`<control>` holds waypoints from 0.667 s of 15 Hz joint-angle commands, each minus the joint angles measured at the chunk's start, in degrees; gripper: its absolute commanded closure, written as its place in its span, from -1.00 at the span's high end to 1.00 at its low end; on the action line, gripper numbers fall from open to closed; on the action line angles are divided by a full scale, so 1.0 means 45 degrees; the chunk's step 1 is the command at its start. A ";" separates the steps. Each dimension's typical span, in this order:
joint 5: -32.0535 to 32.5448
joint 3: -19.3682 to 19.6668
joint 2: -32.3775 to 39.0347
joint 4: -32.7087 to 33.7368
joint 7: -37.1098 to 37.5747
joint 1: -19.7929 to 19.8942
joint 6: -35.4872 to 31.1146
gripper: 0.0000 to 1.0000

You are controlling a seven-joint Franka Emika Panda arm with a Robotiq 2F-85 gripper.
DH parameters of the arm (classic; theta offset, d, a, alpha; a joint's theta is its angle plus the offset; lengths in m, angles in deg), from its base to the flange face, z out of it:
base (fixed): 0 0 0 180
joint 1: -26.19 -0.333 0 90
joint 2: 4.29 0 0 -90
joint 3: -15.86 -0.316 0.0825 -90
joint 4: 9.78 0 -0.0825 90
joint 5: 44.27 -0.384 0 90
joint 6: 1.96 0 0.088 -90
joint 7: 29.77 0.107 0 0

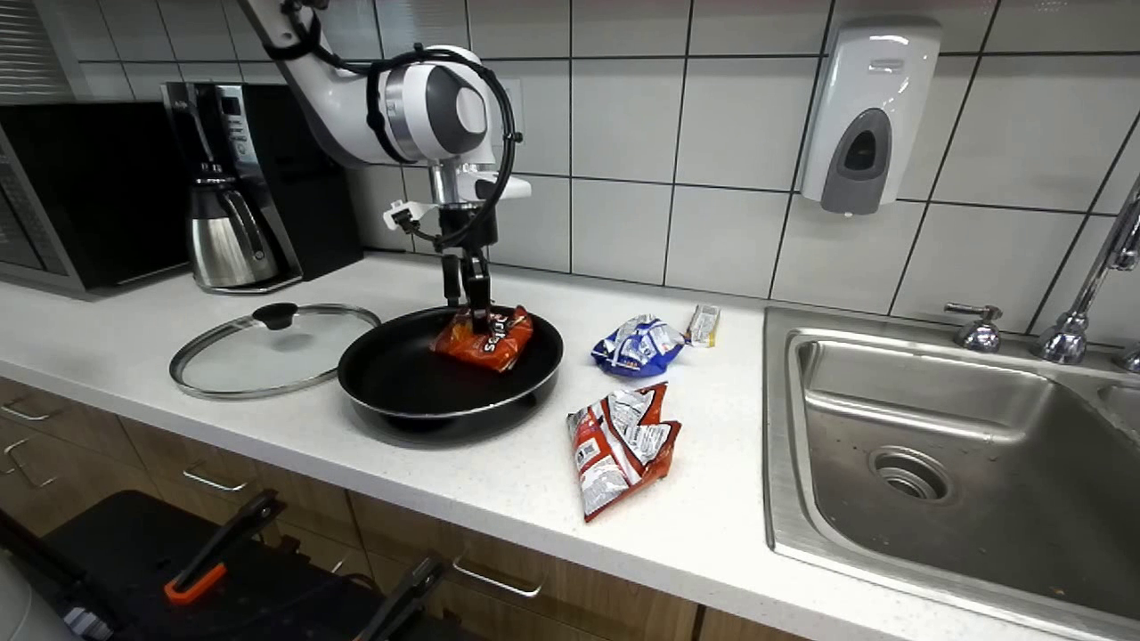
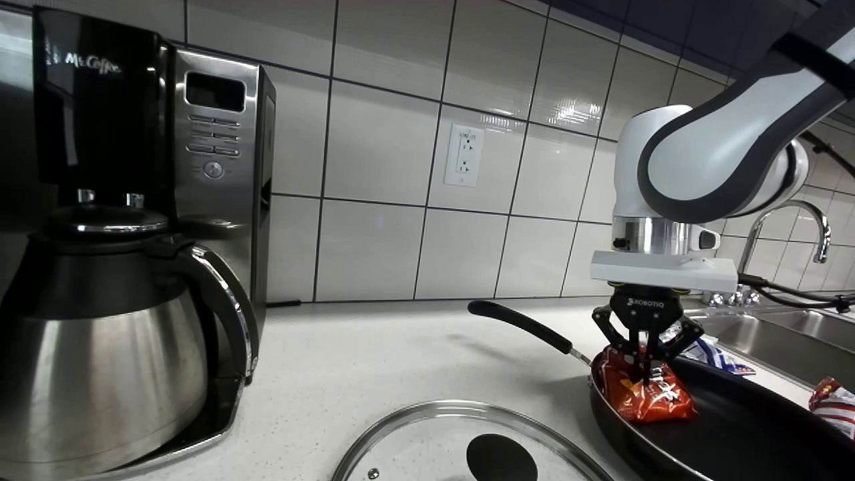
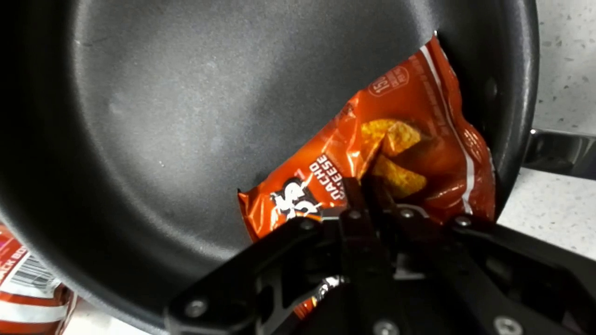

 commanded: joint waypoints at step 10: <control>-0.0399 0.0036 -0.0484 0.0157 -0.0950 0.0063 0.1310 1.00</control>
